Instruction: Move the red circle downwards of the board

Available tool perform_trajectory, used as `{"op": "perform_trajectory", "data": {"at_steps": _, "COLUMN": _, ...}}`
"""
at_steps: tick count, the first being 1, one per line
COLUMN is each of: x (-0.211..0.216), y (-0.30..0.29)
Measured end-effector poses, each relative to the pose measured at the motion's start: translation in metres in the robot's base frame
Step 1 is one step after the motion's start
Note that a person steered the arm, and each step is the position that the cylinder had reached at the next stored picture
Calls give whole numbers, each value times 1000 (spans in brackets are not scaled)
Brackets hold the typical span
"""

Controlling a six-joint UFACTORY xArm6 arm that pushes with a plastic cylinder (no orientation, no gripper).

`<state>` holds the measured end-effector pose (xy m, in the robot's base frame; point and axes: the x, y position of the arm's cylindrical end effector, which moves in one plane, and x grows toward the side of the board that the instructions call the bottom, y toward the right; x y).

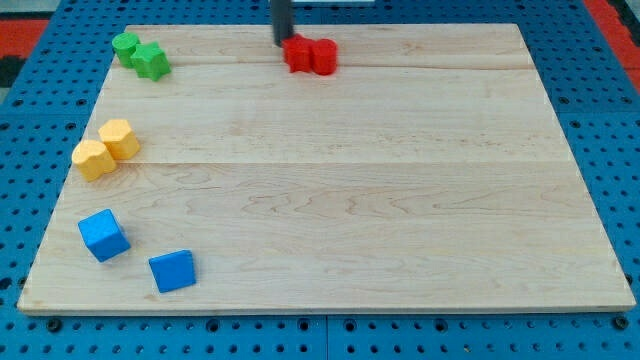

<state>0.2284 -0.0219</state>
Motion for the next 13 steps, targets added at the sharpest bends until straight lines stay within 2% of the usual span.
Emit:
{"op": "perform_trajectory", "data": {"at_steps": 1, "x": 3, "y": 44}}
{"op": "perform_trajectory", "data": {"at_steps": 2, "x": 15, "y": 42}}
{"op": "perform_trajectory", "data": {"at_steps": 3, "x": -9, "y": 27}}
{"op": "perform_trajectory", "data": {"at_steps": 5, "x": -4, "y": -20}}
{"op": "perform_trajectory", "data": {"at_steps": 7, "x": 46, "y": 29}}
{"op": "perform_trajectory", "data": {"at_steps": 9, "x": 60, "y": 131}}
{"op": "perform_trajectory", "data": {"at_steps": 10, "x": 96, "y": 136}}
{"op": "perform_trajectory", "data": {"at_steps": 11, "x": 149, "y": 123}}
{"op": "perform_trajectory", "data": {"at_steps": 12, "x": 163, "y": 149}}
{"op": "perform_trajectory", "data": {"at_steps": 13, "x": 192, "y": 141}}
